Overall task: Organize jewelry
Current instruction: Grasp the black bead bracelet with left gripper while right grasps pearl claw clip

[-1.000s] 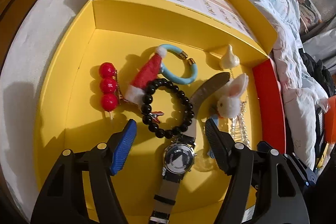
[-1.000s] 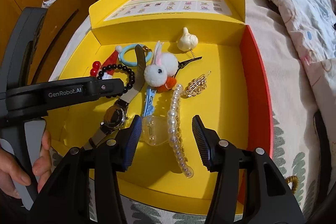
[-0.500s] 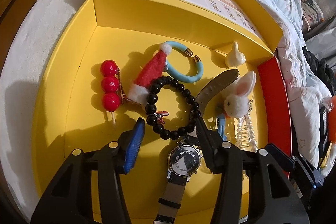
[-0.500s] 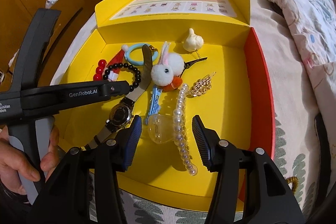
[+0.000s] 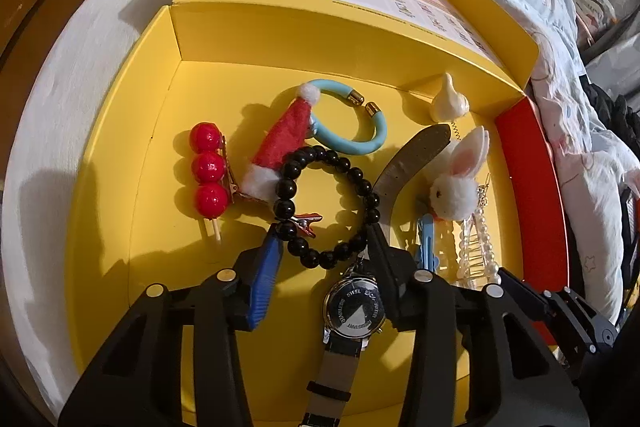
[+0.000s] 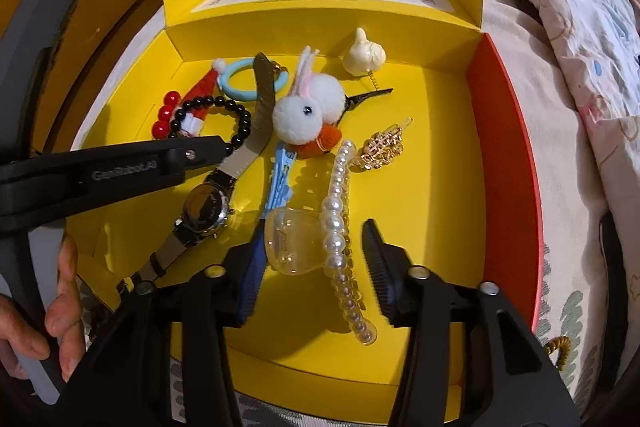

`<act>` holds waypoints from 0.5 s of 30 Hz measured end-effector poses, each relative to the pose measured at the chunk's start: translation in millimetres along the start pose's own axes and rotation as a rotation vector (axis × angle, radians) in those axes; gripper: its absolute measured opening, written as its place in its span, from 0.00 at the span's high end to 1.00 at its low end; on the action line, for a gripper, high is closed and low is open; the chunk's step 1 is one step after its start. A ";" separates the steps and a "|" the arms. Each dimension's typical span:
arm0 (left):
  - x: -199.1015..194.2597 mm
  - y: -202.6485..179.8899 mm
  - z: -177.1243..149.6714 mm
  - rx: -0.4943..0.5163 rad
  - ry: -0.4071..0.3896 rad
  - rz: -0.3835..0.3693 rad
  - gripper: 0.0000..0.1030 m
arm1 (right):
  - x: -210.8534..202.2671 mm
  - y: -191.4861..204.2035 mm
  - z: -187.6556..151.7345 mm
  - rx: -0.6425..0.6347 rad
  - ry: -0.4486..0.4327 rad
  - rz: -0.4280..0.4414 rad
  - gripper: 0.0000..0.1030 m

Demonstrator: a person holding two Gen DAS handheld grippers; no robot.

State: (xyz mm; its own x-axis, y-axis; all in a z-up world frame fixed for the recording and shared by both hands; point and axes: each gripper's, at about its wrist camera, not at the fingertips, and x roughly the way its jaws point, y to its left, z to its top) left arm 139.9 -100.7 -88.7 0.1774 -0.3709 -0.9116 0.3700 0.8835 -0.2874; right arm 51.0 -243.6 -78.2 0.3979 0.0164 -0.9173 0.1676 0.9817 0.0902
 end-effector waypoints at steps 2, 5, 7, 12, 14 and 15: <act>0.4 0.6 -0.3 0.003 0.003 0.008 0.67 | 0.8 0.0 -0.4 0.001 -0.001 0.003 0.61; 1.7 3.1 -0.4 -0.001 0.006 0.007 0.76 | 1.2 -0.2 0.0 0.005 -0.003 0.005 0.61; 1.3 3.7 -0.5 0.000 0.003 0.008 0.81 | 1.1 -1.7 0.3 0.015 -0.003 0.014 0.61; -5.6 2.3 0.5 0.008 -0.023 0.015 0.85 | -0.6 -5.2 1.7 0.031 -0.005 0.027 0.61; -9.5 1.7 1.0 0.012 -0.038 0.014 0.87 | -3.4 -6.4 1.8 0.038 -0.013 0.033 0.61; -11.4 1.6 1.3 0.013 -0.044 0.010 0.88 | -4.7 -6.6 1.9 0.039 -0.015 0.035 0.61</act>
State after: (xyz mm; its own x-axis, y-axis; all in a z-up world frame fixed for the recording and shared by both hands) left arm 139.7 -95.4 -78.3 0.2211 -0.3749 -0.9003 0.3794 0.8835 -0.2747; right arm 49.7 -250.5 -73.7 0.4175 0.0479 -0.9074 0.1877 0.9725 0.1377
